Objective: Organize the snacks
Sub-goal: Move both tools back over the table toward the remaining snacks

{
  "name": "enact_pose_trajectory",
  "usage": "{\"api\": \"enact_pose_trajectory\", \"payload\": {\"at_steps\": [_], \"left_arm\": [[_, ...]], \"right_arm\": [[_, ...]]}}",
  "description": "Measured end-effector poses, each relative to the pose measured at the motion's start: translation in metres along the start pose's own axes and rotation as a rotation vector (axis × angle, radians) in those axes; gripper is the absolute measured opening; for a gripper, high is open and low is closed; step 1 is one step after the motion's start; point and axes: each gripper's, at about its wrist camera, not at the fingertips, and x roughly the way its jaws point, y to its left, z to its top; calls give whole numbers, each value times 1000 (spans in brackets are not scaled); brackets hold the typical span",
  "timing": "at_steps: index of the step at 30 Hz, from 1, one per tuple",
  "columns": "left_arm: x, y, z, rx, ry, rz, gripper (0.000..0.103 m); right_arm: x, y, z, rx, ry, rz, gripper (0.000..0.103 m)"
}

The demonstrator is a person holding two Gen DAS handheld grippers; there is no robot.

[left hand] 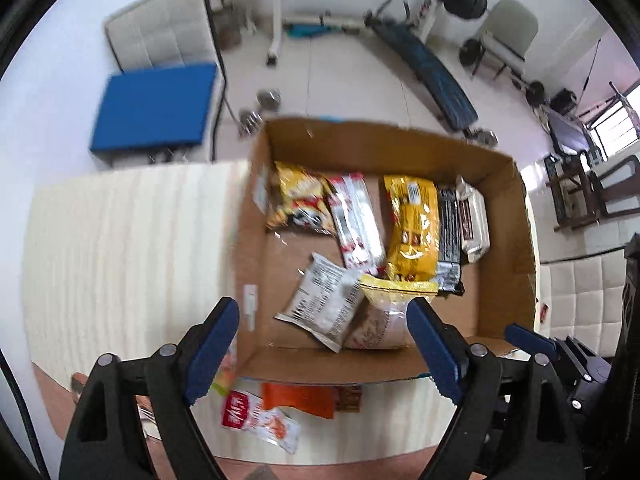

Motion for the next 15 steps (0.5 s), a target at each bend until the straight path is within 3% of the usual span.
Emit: {"api": "enact_pose_trajectory", "payload": {"at_steps": [3,8,11,15], "left_arm": [[-17,10,-15,-17,-47,6,86],[-20,44,-65,-122,-53,35,86],[-2,69,-105,-206,3,61,86],[48,98,-151,-362,170,-46,86]], "right_arm": [[-12,4,-17,3,-27,29,95],[-2,14,-61,-5,-7,125,95],[20,15,-84,6,23,130,90],[57,11,-106,39,104,131,68]]}}
